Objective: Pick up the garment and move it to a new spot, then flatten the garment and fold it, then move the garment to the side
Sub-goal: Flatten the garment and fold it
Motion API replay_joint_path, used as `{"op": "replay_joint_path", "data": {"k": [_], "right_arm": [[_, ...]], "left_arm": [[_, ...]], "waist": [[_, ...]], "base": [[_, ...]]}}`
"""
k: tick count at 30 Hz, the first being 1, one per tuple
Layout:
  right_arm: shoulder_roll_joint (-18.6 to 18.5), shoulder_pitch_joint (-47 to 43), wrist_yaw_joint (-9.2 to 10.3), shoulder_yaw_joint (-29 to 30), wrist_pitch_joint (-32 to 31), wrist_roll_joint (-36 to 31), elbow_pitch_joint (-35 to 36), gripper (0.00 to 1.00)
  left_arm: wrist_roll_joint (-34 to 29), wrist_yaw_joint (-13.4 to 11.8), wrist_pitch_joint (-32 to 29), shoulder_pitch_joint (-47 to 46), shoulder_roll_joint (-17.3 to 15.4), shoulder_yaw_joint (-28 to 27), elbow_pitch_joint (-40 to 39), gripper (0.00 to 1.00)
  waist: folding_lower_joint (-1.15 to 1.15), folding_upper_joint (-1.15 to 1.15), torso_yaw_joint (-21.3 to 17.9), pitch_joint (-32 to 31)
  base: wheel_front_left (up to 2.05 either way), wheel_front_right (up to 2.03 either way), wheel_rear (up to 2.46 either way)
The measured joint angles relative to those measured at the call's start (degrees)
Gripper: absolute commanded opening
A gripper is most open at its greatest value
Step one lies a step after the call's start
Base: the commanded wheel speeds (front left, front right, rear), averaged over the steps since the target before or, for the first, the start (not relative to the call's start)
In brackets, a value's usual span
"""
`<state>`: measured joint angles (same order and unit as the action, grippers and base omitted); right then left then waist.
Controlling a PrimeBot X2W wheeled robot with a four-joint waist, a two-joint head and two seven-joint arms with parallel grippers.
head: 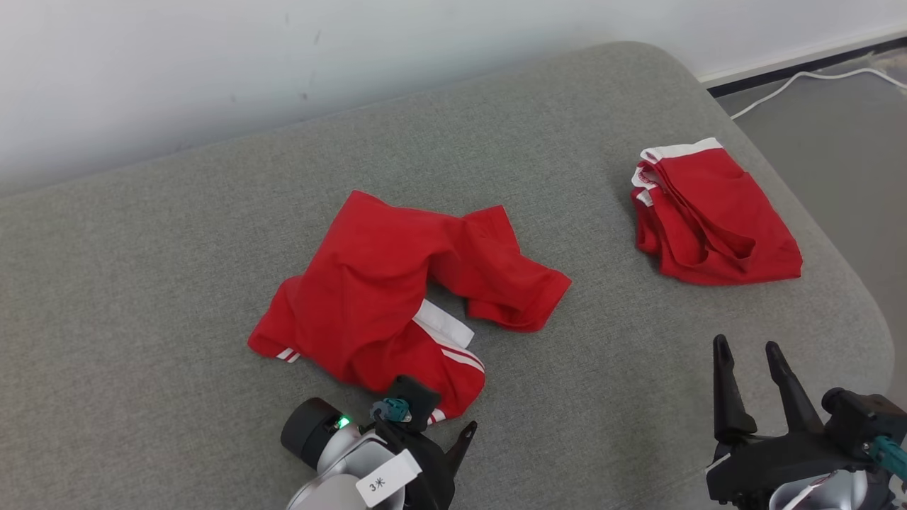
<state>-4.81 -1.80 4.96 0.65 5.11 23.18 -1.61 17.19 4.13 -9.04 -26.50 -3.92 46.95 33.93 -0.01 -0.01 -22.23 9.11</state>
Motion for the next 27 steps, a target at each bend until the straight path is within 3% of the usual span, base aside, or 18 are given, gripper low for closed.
{"op": "replay_joint_path", "data": {"k": [2, 3, 4, 5, 6, 7, 8, 15, 20, 27], "right_arm": [[0.13, 0.13, 0.0, -0.43, 0.02, 0.0, -0.13, 1.0], [0.2, 0.18, 0.0, -0.56, 0.03, 0.0, -0.14, 1.0], [0.21, 0.18, 0.0, -0.52, 0.22, 0.0, -0.15, 1.0], [0.2, 0.16, 0.0, -0.36, 0.45, 0.0, -0.14, 1.0], [0.19, 0.16, 0.01, -0.29, 0.45, 0.0, -0.16, 1.0], [0.2, 0.23, 0.01, -0.49, 0.45, 0.0, -0.19, 1.0], [0.24, 0.26, 0.0, -0.7, 0.45, 0.0, -0.24, 1.0], [0.29, 0.24, 0.01, -0.34, 0.96, 0.01, -0.51, 1.0], [0.26, -0.05, 0.07, 0.54, 1.47, 0.44, -0.51, 1.0], [0.05, -0.24, 0.08, 1.57, 1.99, 0.6, -0.99, 1.0]], "left_arm": [[-1.3, -0.42, 0.45, -0.94, 0.35, 0.02, 1.57, 1.0], [-1.31, -1.19, 0.83, -1.05, 0.43, -0.12, 2.12, 0.82], [-1.59, -1.52, 1.05, -1.13, 0.47, -0.09, 2.46, 0.7], [-1.86, -1.89, 1.41, -1.31, 0.55, -0.07, 2.78, 0.46], [-2.14, -2.31, 1.58, -1.75, 0.65, -0.05, 3.36, 0.32], [-2.15, -2.85, 1.97, -2.14, 0.66, -0.2, 3.8, 0.06], [-2.21, -3.14, 2.03, -2.44, 0.66, -0.18, 4.23, 0.0], [-2.88, -3.01, 3.72, -3.17, 0.94, 0.82, 6.38, 0.0], [-1.58, -3.61, 6.59, -3.13, 0.92, -1.55, 5.47, 0.0], [-2.23, -4.9, 12.77, -3.15, -3.83, -3.67, -2.24, 0.0]], "waist": [[0.0, 0.0, 0.16, 0.17], [0.0, 0.0, 0.23, 0.16], [0.0, 0.0, 0.33, 0.14], [0.0, 0.0, 0.47, 0.13], [0.0, 0.0, 0.66, 0.11], [0.0, 0.0, 0.82, 0.09], [0.0, 0.0, 0.94, 0.05], [0.0, 0.0, 1.89, -0.18], [0.0, 0.0, 3.31, -0.43], [0.0, 0.0, 6.64, -1.04]], "base": [[0.0, 0.0, 0.0], [0.0, 0.0, 0.0], [0.0, 0.0, 0.0], [0.0, 0.0, 0.0], [0.0, 0.0, 0.0], [0.0, 0.0, 0.0], [0.0, 0.0, 0.0], [0.0, 0.0, 0.0], [0.0, 0.0, 0.0], [0.0, 0.0, 0.0]]}}
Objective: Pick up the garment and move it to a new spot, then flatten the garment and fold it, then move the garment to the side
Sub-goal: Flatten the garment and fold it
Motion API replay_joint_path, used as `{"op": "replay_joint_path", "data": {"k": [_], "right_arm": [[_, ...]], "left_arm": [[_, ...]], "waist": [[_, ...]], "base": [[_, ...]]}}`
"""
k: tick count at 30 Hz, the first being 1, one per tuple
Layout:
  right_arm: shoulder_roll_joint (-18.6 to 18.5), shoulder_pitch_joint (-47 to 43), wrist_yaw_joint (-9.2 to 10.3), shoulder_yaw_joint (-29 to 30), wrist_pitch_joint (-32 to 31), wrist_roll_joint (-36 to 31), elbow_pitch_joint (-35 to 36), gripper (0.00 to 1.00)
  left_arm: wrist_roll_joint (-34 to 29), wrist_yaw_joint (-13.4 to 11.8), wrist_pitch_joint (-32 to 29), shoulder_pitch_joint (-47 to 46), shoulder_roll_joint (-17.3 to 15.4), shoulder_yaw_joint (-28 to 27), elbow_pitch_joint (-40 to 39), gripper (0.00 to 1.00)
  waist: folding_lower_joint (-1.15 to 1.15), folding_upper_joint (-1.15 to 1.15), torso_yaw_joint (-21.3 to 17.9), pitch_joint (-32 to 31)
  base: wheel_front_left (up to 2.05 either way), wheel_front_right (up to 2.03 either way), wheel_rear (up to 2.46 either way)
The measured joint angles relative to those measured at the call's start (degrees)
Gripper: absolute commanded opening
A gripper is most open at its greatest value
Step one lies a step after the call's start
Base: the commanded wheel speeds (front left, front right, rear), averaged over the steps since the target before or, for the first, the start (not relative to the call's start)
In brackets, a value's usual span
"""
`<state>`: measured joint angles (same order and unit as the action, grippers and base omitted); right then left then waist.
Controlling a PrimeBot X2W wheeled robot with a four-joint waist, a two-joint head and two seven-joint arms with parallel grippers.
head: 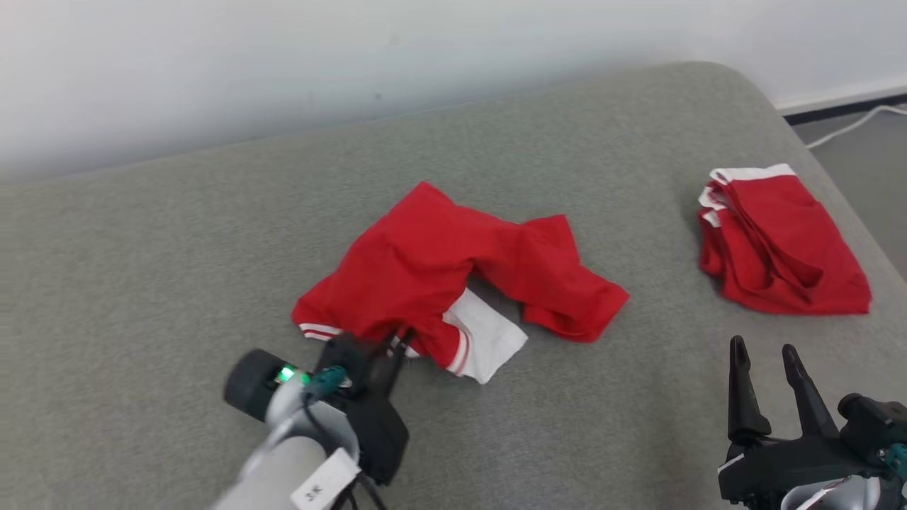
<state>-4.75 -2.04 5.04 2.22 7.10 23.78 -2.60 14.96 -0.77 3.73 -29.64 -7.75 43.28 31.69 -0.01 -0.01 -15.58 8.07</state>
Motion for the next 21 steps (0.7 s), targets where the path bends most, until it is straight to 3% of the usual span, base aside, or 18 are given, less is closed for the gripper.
{"op": "replay_joint_path", "data": {"k": [9, 21], "right_arm": [[0.02, -0.28, 0.0, 0.0, 0.32, 0.34, -0.82, 1.0], [0.13, -1.04, -0.01, -1.59, 0.42, 0.34, -1.25, 1.0]], "left_arm": [[-0.78, -5.05, 3.97, 0.53, -5.31, -5.75, -8.86, 0.0], [-1.51, -6.27, 3.71, 6.4, -10.94, -12.85, -13.81, 0.0]], "waist": [[0.01, 0.0, 5.56, -1.65], [0.01, 0.0, 9.83, -5.04]], "base": [[0.0, 0.0, 0.0], [0.0, 0.0, 0.0]]}}
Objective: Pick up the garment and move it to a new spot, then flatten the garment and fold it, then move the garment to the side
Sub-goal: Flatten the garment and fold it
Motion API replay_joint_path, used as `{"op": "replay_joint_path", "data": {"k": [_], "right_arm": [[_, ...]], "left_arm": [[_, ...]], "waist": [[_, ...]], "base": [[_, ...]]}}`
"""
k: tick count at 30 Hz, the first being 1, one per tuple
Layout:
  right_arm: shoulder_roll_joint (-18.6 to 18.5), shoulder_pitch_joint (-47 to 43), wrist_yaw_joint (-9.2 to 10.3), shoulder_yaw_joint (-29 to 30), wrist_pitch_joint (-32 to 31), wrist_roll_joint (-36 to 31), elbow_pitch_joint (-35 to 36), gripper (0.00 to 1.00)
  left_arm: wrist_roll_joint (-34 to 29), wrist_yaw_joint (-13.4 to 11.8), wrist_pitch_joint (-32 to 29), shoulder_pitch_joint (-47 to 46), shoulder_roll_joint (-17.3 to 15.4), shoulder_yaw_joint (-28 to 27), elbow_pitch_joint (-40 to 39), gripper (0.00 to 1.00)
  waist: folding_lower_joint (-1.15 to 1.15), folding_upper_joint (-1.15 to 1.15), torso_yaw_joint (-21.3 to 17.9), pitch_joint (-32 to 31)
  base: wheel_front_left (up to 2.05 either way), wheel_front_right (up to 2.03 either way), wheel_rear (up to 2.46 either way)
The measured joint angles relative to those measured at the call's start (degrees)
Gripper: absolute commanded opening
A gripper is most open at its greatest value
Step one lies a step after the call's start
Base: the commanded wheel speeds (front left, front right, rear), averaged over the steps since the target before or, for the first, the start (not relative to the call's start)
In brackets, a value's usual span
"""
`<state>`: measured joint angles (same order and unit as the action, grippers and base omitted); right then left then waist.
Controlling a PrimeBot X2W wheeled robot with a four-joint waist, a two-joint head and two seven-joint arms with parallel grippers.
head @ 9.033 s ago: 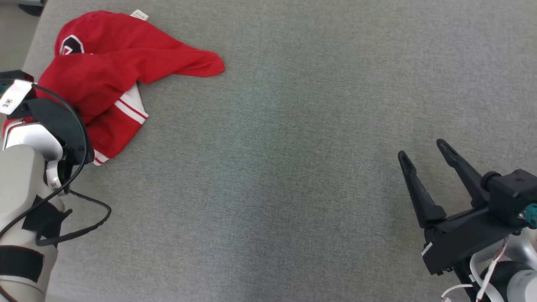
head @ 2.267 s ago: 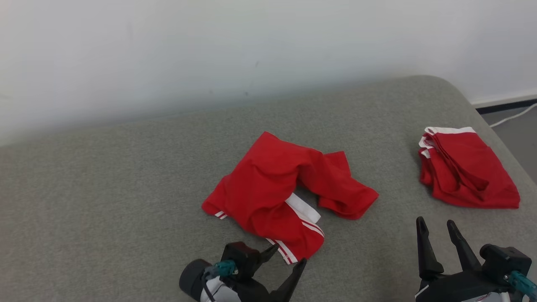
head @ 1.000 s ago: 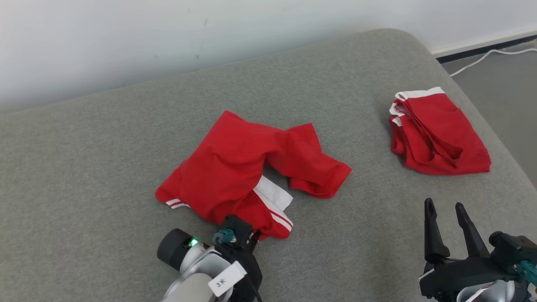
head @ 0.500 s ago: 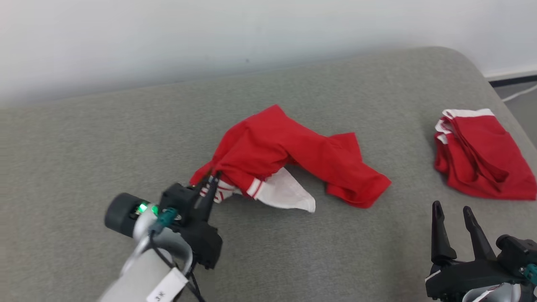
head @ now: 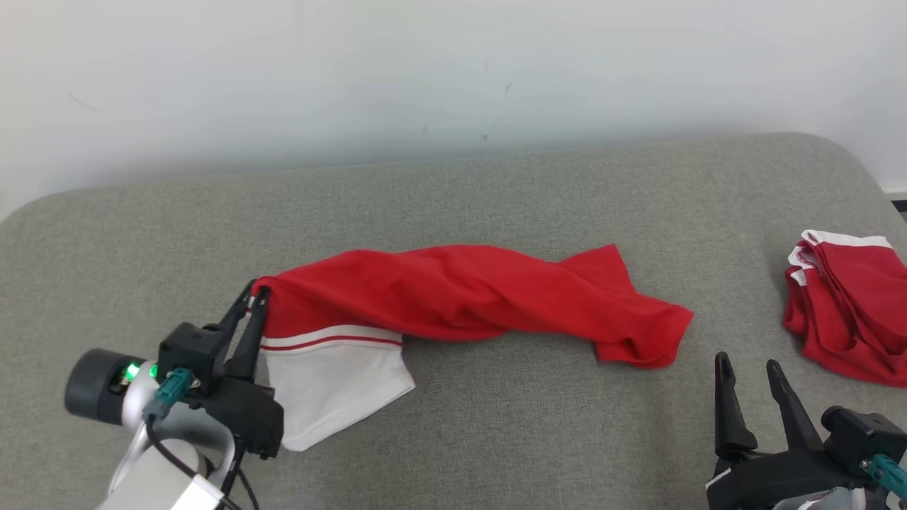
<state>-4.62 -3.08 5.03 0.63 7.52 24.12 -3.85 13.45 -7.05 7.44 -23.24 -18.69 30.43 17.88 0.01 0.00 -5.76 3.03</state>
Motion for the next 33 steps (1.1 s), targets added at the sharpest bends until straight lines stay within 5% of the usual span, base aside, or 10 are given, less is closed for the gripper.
{"op": "replay_joint_path", "data": {"k": [15, 18, 19, 33], "right_arm": [[0.12, 0.4, -0.16, -1.11, -0.11, -0.01, -1.13, 1.0], [0.13, 0.37, -0.18, -0.91, -0.21, 0.0, -1.12, 1.0], [0.13, 0.37, -0.18, -0.91, -0.21, 0.0, -1.12, 1.0], [-0.15, -0.1, -0.16, -0.14, 0.04, 0.0, -1.27, 1.0]], "left_arm": [[-1.91, -0.01, -3.9, 0.66, -2.75, -2.96, 5.05, 0.02], [-1.92, -0.01, -3.96, 0.7, -2.04, -3.78, 6.22, 0.87], [-1.93, -0.01, -3.97, 0.71, -1.58, -4.37, 6.78, 1.0], [-5.04, -0.05, -3.6, 5.6, 3.6, -13.44, 7.83, 1.0]], "waist": [[0.0, 0.0, -0.84, -0.52], [0.0, 0.0, -1.23, -0.57], [0.0, 0.0, -1.3, -0.57], [0.0, 0.0, -0.3, -1.41]], "base": [[0.0, 0.0, 0.0], [0.0, 0.0, 0.0], [0.0, 0.0, 0.0], [0.0, 0.0, 0.0]]}}
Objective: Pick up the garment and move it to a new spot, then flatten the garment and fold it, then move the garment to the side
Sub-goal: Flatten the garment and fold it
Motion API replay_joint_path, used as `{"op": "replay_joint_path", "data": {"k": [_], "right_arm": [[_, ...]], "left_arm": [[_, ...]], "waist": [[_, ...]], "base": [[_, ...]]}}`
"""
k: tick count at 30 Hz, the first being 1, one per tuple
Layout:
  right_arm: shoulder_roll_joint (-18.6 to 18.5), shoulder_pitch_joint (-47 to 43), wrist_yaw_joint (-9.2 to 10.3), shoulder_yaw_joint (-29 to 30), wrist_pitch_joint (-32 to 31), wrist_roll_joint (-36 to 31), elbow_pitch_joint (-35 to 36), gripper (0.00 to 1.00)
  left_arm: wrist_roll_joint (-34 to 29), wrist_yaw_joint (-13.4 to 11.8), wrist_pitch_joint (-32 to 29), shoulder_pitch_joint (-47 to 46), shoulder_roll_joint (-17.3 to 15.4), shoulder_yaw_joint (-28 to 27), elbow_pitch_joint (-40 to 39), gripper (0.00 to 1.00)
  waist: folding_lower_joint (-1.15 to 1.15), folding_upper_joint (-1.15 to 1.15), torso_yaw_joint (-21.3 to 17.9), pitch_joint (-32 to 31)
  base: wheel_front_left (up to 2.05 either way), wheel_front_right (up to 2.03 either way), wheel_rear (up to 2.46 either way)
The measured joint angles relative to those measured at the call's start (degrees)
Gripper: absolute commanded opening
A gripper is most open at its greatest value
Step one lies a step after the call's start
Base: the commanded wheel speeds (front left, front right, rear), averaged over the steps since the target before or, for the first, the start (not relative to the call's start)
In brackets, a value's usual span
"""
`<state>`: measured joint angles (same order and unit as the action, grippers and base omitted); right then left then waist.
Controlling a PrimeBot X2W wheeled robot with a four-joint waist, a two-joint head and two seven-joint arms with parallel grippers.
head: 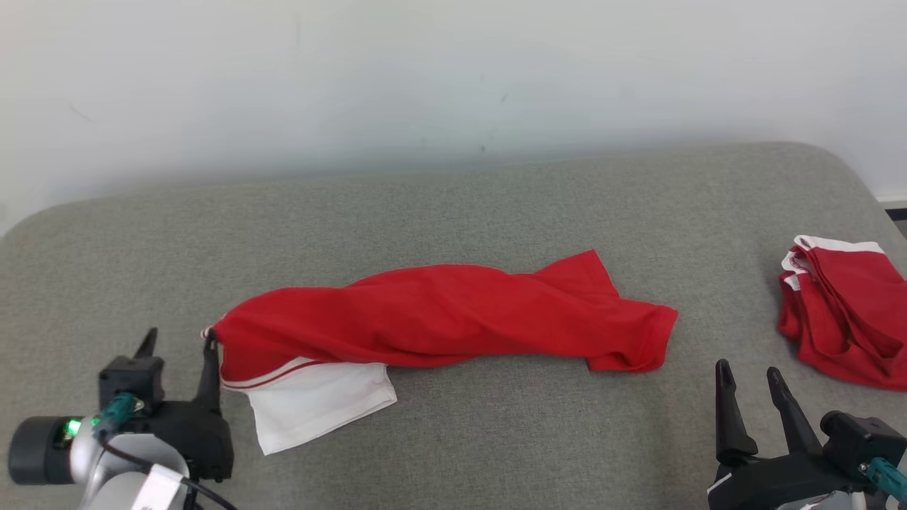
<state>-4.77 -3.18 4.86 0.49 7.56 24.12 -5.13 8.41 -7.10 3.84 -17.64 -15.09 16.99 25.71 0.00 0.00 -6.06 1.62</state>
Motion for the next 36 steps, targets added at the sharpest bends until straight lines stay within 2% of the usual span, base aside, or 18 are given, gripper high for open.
{"op": "replay_joint_path", "data": {"k": [5, 10, 12, 15, 24, 36], "right_arm": [[-0.09, -0.16, 0.0, -0.01, 0.0, 0.0, -0.12, 1.0], [-0.18, -1.24, -0.01, -0.26, -0.05, -0.01, -0.12, 1.0], [-0.18, -1.26, -0.01, -0.52, -0.08, -0.01, -0.02, 1.0], [-0.2, -1.25, -0.03, -0.69, -0.45, -0.01, 0.08, 1.0], [-0.18, -1.0, -0.33, -2.29, -1.09, -0.04, 0.1, 1.0], [-0.22, -0.58, -0.6, -3.1, -2.94, -0.04, -0.65, 1.0]], "left_arm": [[-0.52, -0.01, 1.32, 2.24, 1.37, -5.37, -2.18, 1.0], [5.91, -0.01, 1.41, 5.84, 4.56, -8.0, -4.42, 1.0], [9.53, 0.08, -0.7, 9.43, 6.26, -7.77, -4.79, 1.0], [11.57, 2.13, -3.35, 11.82, 6.99, -6.59, -4.55, 1.0], [11.9, 4.17, -8.65, 12.11, 8.26, -3.67, -3.41, 1.0], [12.23, 4.14, -12.38, 10.03, 8.23, -3.11, -2.05, 1.0]], "waist": [[0.0, 0.0, 1.22, -0.82], [0.0, 0.0, 2.48, -1.7], [0.0, 0.0, 3.14, -2.08], [0.0, 0.0, 3.61, -2.29], [-0.01, 0.0, 3.24, -1.97], [-0.01, 0.0, 1.0, -0.39]], "base": [[0.0, 0.0, 0.0], [0.0, 0.0, 0.0], [0.0, 0.0, 0.0], [0.0, 0.0, 0.0], [0.0, 0.0, 0.0], [0.0, 0.0, 0.0]]}}
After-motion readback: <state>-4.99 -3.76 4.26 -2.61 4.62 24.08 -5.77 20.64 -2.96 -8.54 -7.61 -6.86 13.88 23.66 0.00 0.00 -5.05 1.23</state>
